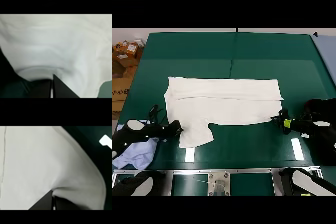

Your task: Fold the shirts.

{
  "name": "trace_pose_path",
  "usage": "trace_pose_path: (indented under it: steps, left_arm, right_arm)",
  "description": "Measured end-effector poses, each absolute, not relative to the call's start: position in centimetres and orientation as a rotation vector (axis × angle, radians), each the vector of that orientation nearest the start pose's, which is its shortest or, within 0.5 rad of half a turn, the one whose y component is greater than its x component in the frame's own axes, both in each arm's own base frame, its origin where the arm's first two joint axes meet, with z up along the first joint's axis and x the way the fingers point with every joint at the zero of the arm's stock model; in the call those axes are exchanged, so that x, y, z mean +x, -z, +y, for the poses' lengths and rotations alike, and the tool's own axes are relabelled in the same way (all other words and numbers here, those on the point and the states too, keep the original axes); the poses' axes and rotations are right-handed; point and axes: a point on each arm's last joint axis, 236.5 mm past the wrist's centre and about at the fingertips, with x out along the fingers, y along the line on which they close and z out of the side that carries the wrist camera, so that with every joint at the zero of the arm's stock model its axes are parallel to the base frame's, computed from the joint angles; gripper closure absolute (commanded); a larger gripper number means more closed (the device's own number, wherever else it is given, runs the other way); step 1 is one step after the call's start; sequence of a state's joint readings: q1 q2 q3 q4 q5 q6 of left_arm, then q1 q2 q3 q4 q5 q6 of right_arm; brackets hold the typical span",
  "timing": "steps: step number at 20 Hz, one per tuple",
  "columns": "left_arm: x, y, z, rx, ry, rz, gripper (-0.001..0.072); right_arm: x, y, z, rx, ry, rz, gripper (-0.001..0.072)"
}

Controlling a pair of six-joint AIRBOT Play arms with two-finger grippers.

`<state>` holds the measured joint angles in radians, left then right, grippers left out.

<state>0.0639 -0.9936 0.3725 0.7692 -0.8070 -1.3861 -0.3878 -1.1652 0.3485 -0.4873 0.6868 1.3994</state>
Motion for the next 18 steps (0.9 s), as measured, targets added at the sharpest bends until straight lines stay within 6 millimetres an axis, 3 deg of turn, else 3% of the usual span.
trace_pose_path:
  steps: [4, 10, 13, 18]
  left_arm:
    - [24.6, 7.2, -11.5, -0.659, 0.261, 1.371, 0.0687]
    - [21.9, 2.0, -10.6, -0.513, 0.305, 1.387, 0.0686]
    - [22.3, -0.6, -10.5, -0.493, 0.315, 1.327, 0.0686]
    - [26.0, -3.8, -11.0, -0.502, 0.351, 1.214, 0.0687]
  right_arm:
    - [29.5, 11.7, 2.5, 1.217, 0.183, 1.119, 0.0696]
    - [26.1, 8.5, 1.8, 1.103, 0.117, 1.174, 0.0696]
    - [25.3, 6.4, 1.7, 1.068, 0.098, 1.155, 0.0696]
    - [27.9, 2.1, 1.7, 1.044, 0.031, 1.069, 0.0696]
